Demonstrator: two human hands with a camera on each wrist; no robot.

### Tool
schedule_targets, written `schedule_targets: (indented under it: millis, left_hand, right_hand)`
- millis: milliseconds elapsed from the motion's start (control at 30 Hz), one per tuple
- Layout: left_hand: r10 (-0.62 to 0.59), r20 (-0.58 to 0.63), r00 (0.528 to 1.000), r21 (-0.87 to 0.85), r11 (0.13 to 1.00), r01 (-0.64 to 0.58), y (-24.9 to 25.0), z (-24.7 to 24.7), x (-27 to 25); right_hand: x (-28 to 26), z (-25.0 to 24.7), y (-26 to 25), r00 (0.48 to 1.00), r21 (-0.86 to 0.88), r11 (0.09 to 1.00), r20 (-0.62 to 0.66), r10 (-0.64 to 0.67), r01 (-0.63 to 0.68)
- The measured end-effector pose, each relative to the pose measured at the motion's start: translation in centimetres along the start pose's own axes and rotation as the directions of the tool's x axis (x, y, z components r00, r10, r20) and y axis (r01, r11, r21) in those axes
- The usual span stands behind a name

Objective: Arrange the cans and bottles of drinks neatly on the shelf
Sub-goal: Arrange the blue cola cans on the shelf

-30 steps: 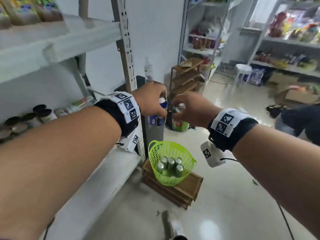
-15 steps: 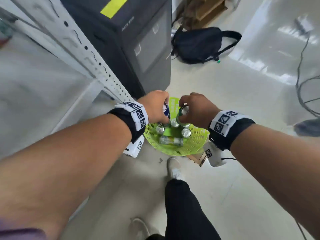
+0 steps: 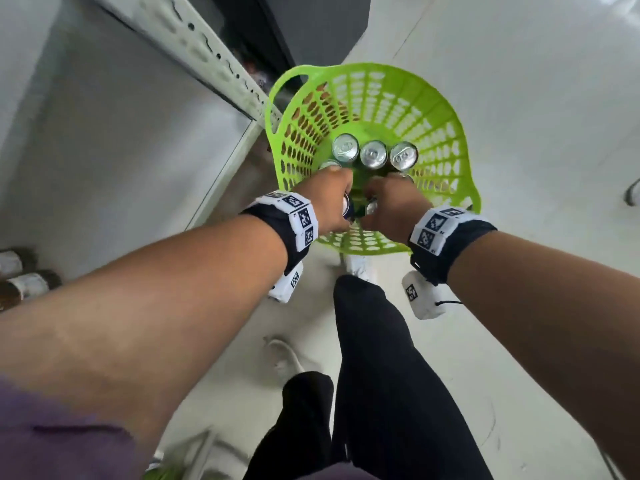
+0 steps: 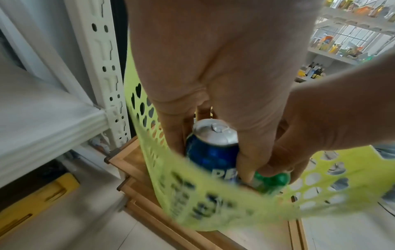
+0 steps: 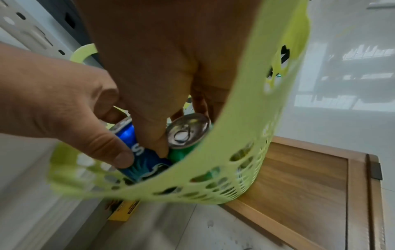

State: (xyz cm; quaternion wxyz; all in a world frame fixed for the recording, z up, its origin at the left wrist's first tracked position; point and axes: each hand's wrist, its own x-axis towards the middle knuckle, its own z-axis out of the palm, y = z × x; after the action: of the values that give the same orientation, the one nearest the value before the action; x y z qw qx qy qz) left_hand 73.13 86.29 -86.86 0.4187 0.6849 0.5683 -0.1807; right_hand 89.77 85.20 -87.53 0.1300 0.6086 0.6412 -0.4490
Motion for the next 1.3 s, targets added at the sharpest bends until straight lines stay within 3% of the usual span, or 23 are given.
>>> schedule_targets:
  millis: [133, 300, 467, 633, 800, 1067, 1167, 1300]
  left_hand:
    - [-0.056, -0.053, 0.997, -0.078, 0.996, 0.052, -0.3, 0.4, -1.3]
    - [-0.086, -0.150, 0.985, -0.139, 0.988, 0.065, -0.6, -2.9, -7.2]
    - [-0.147, -0.330, 0.932, -0.174, 0.980, 0.093, -2.0, -9.6, -18.2]
    - [-0.187, -0.550, 0.814, -0.171, 0.979, 0.109, -4.5, -13.6, -34.1]
    - [-0.231, -0.699, 0.677, -0.146, 0.973, 0.181, -6.3, -14.4, -53.2]
    - [-0.332, -0.866, 0.373, -0.215, 0.922, 0.323, -6.5, -12.3, -82.4]
    - [-0.306, -0.920, 0.246, -0.193, 0.898, 0.396, -6.9, -11.7, -90.1]
    - [-0.299, -0.945, 0.130, -0.214, 0.870, 0.444, -7.5, -11.6, -97.4]
  right_hand:
    - [-0.4, -0.2, -0.4, 1.000, -0.076, 0.997, 0.013, -0.010, 0.011]
    - [-4.1, -3.0, -5.1, 0.994, -0.207, 0.973, 0.018, -0.104, 0.106]
    - [-10.6, -6.2, -14.6, 0.960, -0.315, 0.914, -0.029, -0.278, 0.256]
    - [-20.1, -6.9, -26.6, 0.878, -0.398, 0.832, -0.116, -0.465, 0.387]
    - [-33.2, -4.9, -38.0, 0.734, -0.452, 0.713, -0.168, -0.658, 0.536]
    - [-54.4, -0.2, -53.1, 0.328, -0.637, 0.337, -0.137, -0.935, 0.694]
    - [-59.9, 0.7, -57.2, 0.236, -0.654, 0.260, -0.126, -0.964, 0.711]
    - [-65.2, 1.6, -61.6, 0.105, -0.666, 0.161, -0.125, -0.987, 0.728]
